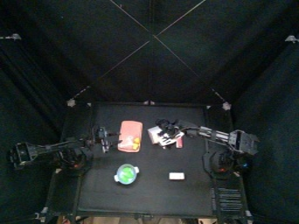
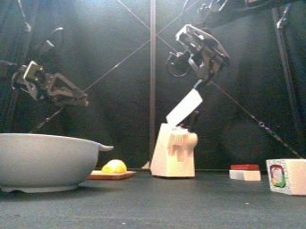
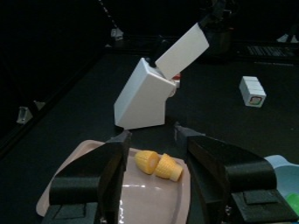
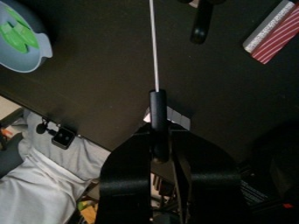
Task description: Put cleaver back in holde
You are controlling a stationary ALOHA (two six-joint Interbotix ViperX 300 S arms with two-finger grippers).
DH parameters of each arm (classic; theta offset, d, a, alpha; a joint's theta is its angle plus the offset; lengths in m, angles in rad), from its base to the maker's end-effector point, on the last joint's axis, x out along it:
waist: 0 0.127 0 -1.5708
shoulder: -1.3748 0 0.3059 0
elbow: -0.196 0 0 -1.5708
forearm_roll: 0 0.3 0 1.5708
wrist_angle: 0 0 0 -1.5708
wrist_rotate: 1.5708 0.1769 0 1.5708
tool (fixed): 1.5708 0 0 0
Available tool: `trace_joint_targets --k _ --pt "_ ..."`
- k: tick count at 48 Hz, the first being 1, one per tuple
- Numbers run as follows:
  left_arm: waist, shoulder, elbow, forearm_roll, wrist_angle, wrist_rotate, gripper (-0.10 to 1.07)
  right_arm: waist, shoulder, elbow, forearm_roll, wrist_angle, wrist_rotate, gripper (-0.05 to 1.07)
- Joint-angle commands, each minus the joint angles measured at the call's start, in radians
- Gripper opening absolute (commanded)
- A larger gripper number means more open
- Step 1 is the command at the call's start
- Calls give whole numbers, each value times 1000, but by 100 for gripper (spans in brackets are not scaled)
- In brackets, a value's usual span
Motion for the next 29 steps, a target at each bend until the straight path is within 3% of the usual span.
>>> trace_joint_targets --k 1,29 --pt "2 0 -11 0 -5 2 83 -6 -17 -29 -3 12 -2 43" --pt "3 0 -11 -2 -5 2 83 -5 58 -106 2 54 8 43"
